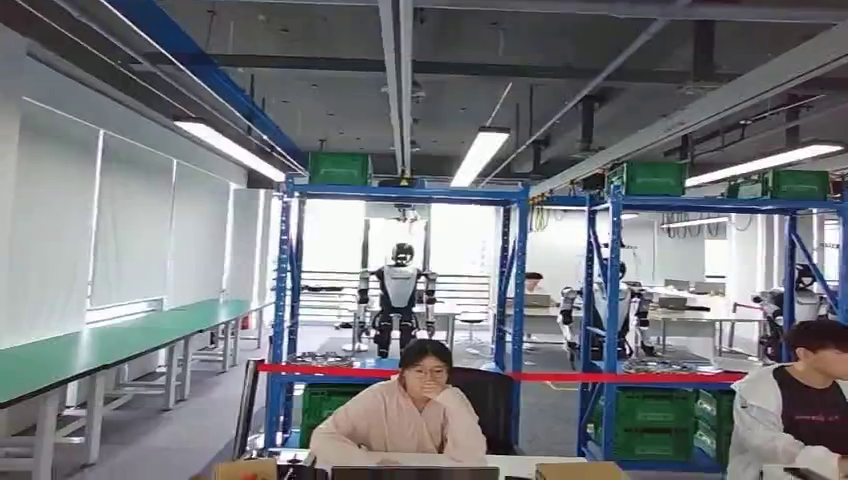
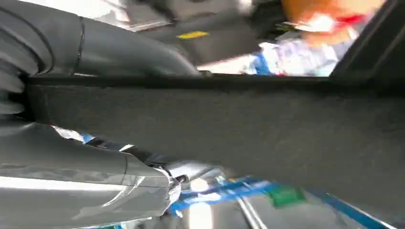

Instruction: Take the parts from the cabinet and place them on the table.

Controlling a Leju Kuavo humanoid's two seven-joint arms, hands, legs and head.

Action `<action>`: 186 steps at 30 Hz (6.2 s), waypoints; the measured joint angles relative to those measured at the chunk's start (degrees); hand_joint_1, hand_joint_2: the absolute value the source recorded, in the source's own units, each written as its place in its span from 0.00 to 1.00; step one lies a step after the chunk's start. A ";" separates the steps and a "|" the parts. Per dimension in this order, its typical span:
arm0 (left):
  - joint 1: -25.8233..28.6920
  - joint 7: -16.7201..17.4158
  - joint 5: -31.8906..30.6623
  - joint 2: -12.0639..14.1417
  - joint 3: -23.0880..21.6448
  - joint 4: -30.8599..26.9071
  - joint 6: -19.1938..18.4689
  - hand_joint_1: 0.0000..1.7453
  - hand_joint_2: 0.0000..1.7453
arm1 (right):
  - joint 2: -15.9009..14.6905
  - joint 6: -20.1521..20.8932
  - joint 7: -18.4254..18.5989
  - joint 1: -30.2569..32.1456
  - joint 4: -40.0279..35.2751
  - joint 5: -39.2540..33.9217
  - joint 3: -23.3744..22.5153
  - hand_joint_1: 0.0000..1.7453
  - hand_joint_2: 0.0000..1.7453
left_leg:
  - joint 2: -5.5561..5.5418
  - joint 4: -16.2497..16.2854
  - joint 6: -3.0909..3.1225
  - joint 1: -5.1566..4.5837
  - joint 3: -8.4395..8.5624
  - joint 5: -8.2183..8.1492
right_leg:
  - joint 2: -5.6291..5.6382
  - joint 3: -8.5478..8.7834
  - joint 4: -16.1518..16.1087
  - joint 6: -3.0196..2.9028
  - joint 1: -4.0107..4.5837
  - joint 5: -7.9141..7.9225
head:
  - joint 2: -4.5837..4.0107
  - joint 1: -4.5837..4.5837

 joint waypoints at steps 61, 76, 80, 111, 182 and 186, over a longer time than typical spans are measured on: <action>0.25 -4.39 2.25 -0.17 1.14 0.17 -0.22 0.00 1.00 | 5.07 -5.20 10.72 -1.16 37.84 24.29 14.95 0.00 0.00 | 0.14 -0.01 -0.29 0.07 -0.33 0.65 | 0.04 0.91 -0.43 0.50 -0.33 -0.62 | -0.07 -0.11; 0.59 -5.79 2.03 0.00 1.35 0.17 -0.22 0.00 0.00 | -0.43 8.88 -0.25 -5.79 31.27 6.58 18.53 0.00 0.00 | 0.22 0.73 -0.83 -0.05 -0.51 0.20 | 0.06 0.60 0.01 -0.04 -0.19 -0.64 | -0.05 -0.11; 0.94 -5.97 1.86 0.13 1.38 0.17 -0.40 0.00 0.00 | -5.38 16.20 -0.96 -9.77 26.14 -2.72 22.52 0.00 0.00 | 0.19 0.48 0.32 0.21 -0.48 0.54 | -0.03 0.33 1.16 1.00 -0.46 -2.00 | -0.07 -0.15; 1.18 -8.70 3.30 -0.76 3.45 0.48 1.07 0.00 0.00 | 6.51 20.04 -17.94 48.38 -26.30 -47.67 -18.92 0.00 0.00 | 0.75 -0.89 1.18 0.04 3.70 -1.65 | -0.26 -1.39 1.64 1.10 -0.39 -1.35 | -0.07 -0.15; 1.09 -8.66 3.61 -2.86 7.87 0.50 1.86 0.00 0.00 | 12.31 -7.69 11.00 53.08 55.37 -16.94 -50.79 0.00 0.00 | 1.60 -2.70 1.59 -1.07 1.45 1.64 | -0.41 9.11 1.55 0.99 -0.41 -4.83 | -0.04 -0.11; 0.71 -8.55 3.21 -2.91 7.87 0.50 1.77 0.00 0.00 | 12.76 -9.05 17.83 52.22 57.14 -16.50 -52.71 0.00 0.00 | 1.90 -2.64 0.28 -1.16 0.66 3.68 | -0.33 14.06 -6.79 -0.30 0.26 -5.76 | 0.02 -0.13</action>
